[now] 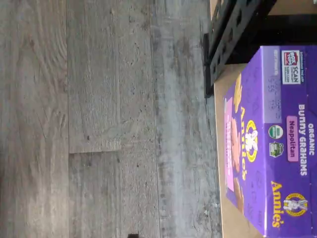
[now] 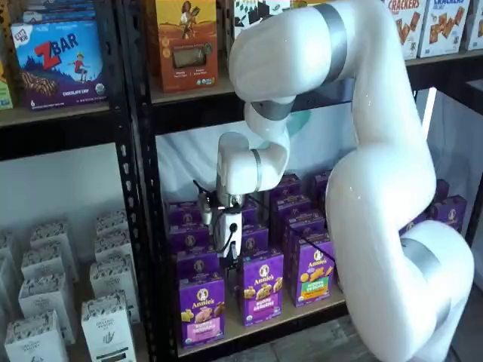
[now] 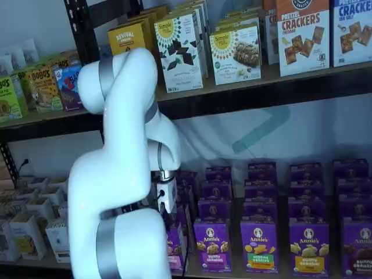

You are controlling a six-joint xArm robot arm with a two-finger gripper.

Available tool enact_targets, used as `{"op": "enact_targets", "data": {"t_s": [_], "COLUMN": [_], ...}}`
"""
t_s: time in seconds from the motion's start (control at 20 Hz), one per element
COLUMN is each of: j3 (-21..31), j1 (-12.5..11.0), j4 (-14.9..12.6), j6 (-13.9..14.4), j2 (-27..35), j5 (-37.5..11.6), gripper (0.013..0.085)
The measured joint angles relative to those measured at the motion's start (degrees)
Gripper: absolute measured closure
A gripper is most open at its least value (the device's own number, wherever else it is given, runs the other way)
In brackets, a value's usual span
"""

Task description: Pick up the purple box with a pink patch in the middle, on the bottom shelf, the first box from the left

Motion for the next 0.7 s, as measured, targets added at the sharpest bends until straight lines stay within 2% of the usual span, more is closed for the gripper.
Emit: {"op": "enact_targets", "data": {"t_s": [0.15, 0.3, 0.7], "j3": [0.0, 0.4, 0.3], "j1": [-0.2, -0.4, 0.1], "j4": [-0.7, -0.3, 3.9], "j6": [0.4, -0.1, -3.7], "j2": [0.0, 0.0, 1.1], "j5": [0.4, -0.2, -3.1], "gripper": [0.0130, 0.0130, 0.0130]}}
